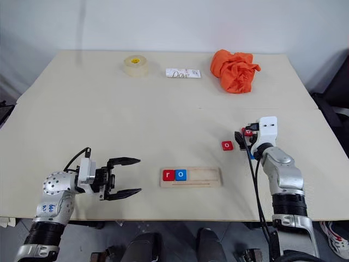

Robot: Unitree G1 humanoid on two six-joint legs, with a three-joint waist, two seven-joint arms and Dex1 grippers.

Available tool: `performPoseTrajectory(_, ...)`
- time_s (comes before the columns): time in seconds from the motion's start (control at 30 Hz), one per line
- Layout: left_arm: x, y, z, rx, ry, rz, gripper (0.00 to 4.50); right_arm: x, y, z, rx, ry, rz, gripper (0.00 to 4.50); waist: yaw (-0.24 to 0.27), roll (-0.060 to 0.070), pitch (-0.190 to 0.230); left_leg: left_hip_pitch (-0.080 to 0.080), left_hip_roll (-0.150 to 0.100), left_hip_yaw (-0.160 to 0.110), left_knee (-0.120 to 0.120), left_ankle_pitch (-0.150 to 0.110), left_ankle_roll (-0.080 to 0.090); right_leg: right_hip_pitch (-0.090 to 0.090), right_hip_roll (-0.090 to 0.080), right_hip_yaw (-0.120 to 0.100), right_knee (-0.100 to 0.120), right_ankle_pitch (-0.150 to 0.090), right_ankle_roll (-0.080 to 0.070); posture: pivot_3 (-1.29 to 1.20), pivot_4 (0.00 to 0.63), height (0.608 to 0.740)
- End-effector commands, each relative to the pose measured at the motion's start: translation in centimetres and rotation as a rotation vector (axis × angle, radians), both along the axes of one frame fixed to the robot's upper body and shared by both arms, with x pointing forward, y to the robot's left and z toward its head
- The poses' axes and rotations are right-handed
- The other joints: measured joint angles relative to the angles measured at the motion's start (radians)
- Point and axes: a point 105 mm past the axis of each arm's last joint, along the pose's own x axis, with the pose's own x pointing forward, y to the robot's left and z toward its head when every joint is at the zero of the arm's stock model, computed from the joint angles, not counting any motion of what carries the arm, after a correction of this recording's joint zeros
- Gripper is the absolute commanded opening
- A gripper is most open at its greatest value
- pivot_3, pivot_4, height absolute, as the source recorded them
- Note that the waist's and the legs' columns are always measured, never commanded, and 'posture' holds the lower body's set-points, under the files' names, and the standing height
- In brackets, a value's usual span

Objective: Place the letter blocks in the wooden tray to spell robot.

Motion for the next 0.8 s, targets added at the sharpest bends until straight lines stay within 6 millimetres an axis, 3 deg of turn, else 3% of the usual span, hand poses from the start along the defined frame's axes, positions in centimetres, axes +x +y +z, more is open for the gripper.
performPoseTrajectory(0.03, -0.2, -0.1, 1.0, -0.014, -0.045, -0.002, 4.44, 0.6, -0.1, 0.7, -0.006, -0.037, -0.009, 4.5, -0.006, 0.0, 0.0, 0.0, 0.0, 0.0, 0.0, 0.0, 0.0, 0.0, 0.0, 0.0, 0.0, 0.0, 0.0, 0.0, 0.15, 0.74)
performPoseTrajectory(0.13, -0.1, -0.2, 1.0, -0.016, -0.046, 0.002, 4.5, 0.7, -0.2, 0.2, -0.002, -0.017, -0.024, 3.97, -0.011, 0.0, 0.0, 0.0, 0.0, 0.0, 0.0, 0.0, 0.0, 0.0, 0.0, 0.0, 0.0, 0.0, 0.0, 0.0, 0.15, 0.74)
performPoseTrajectory(0.37, 0.1, -0.3, 1.0, -0.019, -0.041, -0.007, 4.5, 0.8, 0.3, 0.5, 0.008, -0.041, -0.018, 1.53, -0.013, 0.0, 0.0, 0.001, 0.0, 0.0, 0.0, 0.0, 0.0, 0.0, 0.0, 0.0, 0.0, 0.0, 0.0, 0.0, 0.15, 0.74)
performPoseTrajectory(0.47, 0.2, -0.5, 1.0, -0.019, -0.035, -0.019, 4.5, 0.9, 0.6, 0.9, 0.009, -0.06, -0.013, 1.45, -0.013, 0.0, 0.0, 0.001, 0.0, 0.0, 0.0, 0.0, 0.0, 0.0, 0.0, 0.0, 0.0, 0.0, 0.0, 0.0, 0.15, 0.74)
performPoseTrajectory(0.6, 0.3, -0.5, 0.9, -0.021, -0.027, -0.037, 4.5, 0.3, 0.8, 3.1, 0.002, -0.127, -0.004, 1.45, -0.013, 0.001, 0.0, 0.0, 0.0, 0.0, 0.0, 0.0, 0.0, 0.0, 0.0, 0.0, 0.0, 0.0, 0.0, 0.0, 0.15, 0.74)
performPoseTrajectory(0.7, 0.6, 0.2, 0.7, -0.006, -0.021, -0.044, 4.5, -2.3, 1.8, 5.9, 0.009, -0.194, 0.014, 1.45, -0.011, 0.001, 0.0, 0.0, 0.0, 0.0, -0.001, 0.0, 0.0, -0.001, 0.0, 0.0, 0.0, 0.0, 0.0, 0.0, 0.15, 0.74)
performPoseTrajectory(0.8, 0.7, 0.7, 0.7, 0.001, -0.021, -0.049, 4.5, -5.1, 3.0, 6.7, 0.017, -0.199, 0.041, 1.45, -0.009, 0.001, 0.0, -0.001, 0.001, -0.001, -0.004, 0.0, 0.0, -0.001, 0.0, -0.001, 0.0, -0.001, -0.001, 0.0, 0.15, 0.74)
